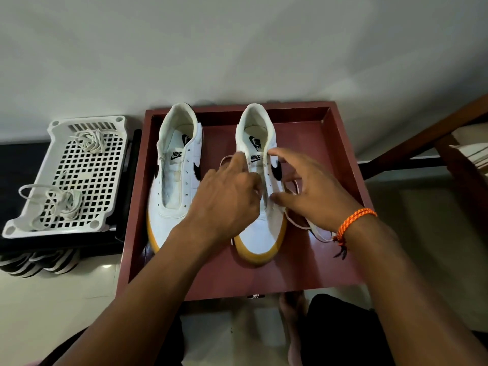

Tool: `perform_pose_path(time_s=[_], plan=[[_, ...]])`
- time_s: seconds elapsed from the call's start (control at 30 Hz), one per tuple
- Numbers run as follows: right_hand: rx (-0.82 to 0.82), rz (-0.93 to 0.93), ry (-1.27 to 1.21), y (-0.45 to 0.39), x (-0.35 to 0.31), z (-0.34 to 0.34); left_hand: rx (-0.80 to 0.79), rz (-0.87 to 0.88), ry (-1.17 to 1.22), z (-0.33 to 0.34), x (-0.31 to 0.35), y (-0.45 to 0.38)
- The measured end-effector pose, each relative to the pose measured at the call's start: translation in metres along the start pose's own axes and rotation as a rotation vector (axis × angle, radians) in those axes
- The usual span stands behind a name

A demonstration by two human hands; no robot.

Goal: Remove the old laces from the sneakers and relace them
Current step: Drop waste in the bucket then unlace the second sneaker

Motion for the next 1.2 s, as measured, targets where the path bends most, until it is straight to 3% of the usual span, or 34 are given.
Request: perform_pose_path(time_s=[0.1,0.27,0.5,0.6,0.7,0.8,0.9,1.03,1.1,1.2], plan=[[-0.146,-0.035,-0.011,0.003,-0.003,0.014,-0.131,-0.072,-0.067,-0.002,0.004,0.001],[-0.158,0.029,0.141,-0.003,0.006,0.025,-0.364,-0.12,0.096,0.004,-0.004,0.003],[-0.142,0.049,0.171,-0.004,0.008,0.024,-0.322,-0.232,0.332,0.012,-0.007,0.0],[-0.13,0.039,0.155,-0.003,0.007,0.022,-0.398,-0.262,0.584,0.015,-0.014,0.0],[-0.102,0.026,0.161,-0.002,0.006,0.019,-0.379,-0.438,1.003,0.01,-0.019,0.005],[-0.069,0.016,0.157,-0.004,0.005,0.018,-0.273,-0.652,1.177,0.013,-0.027,0.005],[-0.046,0.015,0.161,-0.003,0.004,0.017,-0.092,-0.607,1.046,0.013,-0.037,0.0],[-0.027,0.007,0.19,-0.001,0.0,0.015,0.278,-0.169,0.35,-0.003,-0.035,-0.006],[-0.025,0.004,0.203,0.0,-0.004,0.015,0.264,-0.048,0.217,-0.002,-0.026,-0.006],[-0.022,0.012,0.194,0.002,-0.007,0.014,0.07,0.016,0.161,0.014,-0.011,-0.001]])
Point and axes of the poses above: each hand's wrist, its own y-axis away from the middle knuckle, its own z-axis out of the palm, x = y × z, the point moved 5 cm from there along -y, towards the middle knuckle, and after that the axes turned 4 degrees about -x, right-handed, at the moved point
